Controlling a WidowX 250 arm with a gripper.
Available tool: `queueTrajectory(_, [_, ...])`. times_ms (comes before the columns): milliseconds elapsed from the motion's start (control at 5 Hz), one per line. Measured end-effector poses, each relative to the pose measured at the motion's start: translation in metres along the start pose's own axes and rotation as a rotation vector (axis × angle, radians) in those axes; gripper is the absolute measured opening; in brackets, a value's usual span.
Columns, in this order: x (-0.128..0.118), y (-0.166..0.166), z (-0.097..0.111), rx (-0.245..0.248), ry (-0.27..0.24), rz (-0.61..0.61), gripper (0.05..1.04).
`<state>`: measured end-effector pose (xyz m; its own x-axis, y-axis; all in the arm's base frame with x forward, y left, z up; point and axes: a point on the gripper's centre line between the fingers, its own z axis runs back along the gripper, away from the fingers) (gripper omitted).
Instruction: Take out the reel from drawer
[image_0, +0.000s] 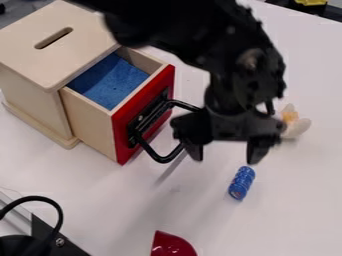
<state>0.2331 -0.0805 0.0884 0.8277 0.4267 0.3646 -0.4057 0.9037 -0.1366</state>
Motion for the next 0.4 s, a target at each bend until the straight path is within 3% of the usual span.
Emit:
queueTrajectory(200, [0.0025,0.0069,0.0272,-0.091,-0.054,-0.019,1.000])
queueTrajectory(400, [0.0044,0.0086,0.0286,-0.095,-0.062,-0.022,1.000])
